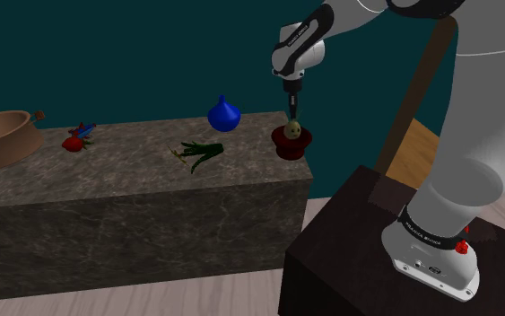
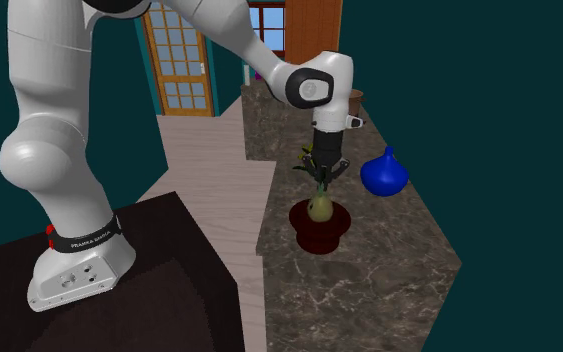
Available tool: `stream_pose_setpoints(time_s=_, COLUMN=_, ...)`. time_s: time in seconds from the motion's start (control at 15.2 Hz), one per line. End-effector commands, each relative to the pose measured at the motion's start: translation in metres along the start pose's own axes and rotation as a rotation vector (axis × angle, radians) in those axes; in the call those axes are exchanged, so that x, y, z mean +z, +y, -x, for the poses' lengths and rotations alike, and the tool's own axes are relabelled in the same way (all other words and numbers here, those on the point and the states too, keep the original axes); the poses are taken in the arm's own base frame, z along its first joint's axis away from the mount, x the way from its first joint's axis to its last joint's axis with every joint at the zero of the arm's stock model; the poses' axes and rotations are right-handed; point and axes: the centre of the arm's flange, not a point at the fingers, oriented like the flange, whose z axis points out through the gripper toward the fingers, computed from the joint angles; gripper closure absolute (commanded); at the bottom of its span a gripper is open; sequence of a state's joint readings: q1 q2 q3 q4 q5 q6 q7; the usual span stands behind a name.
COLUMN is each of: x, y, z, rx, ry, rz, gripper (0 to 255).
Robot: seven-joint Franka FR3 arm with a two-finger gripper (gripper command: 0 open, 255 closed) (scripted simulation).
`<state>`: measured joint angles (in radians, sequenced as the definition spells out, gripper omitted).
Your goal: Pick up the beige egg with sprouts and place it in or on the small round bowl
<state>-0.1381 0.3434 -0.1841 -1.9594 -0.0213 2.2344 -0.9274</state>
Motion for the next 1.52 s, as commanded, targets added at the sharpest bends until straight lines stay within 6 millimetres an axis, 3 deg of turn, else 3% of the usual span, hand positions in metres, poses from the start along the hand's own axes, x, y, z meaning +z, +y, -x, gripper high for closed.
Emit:
stream_pose_setpoints(time_s=0.0, x=0.002, y=0.0, z=0.0, rx=0.0, ry=0.001, rz=0.001, gripper=255)
stream_pose_setpoints(time_s=0.33, x=0.002, y=0.0, z=0.0, rx=0.0, ry=0.001, rz=0.001, gripper=255)
stream_pose_setpoints(time_s=0.4, x=0.002, y=0.0, z=0.0, rx=0.0, ry=0.001, rz=0.001, gripper=0)
stream_pose_setpoints(time_s=0.73, x=0.002, y=0.0, z=0.0, rx=0.0, ry=0.001, rz=0.001, gripper=0)
stream_pose_setpoints(time_s=0.99, x=-0.048, y=0.0, z=0.0, rx=0.0, ry=0.001, rz=0.001, gripper=0)
stream_pose_setpoints(time_s=1.45, x=-0.048, y=0.0, z=0.0, rx=0.0, ry=0.001, rz=0.001, gripper=0)
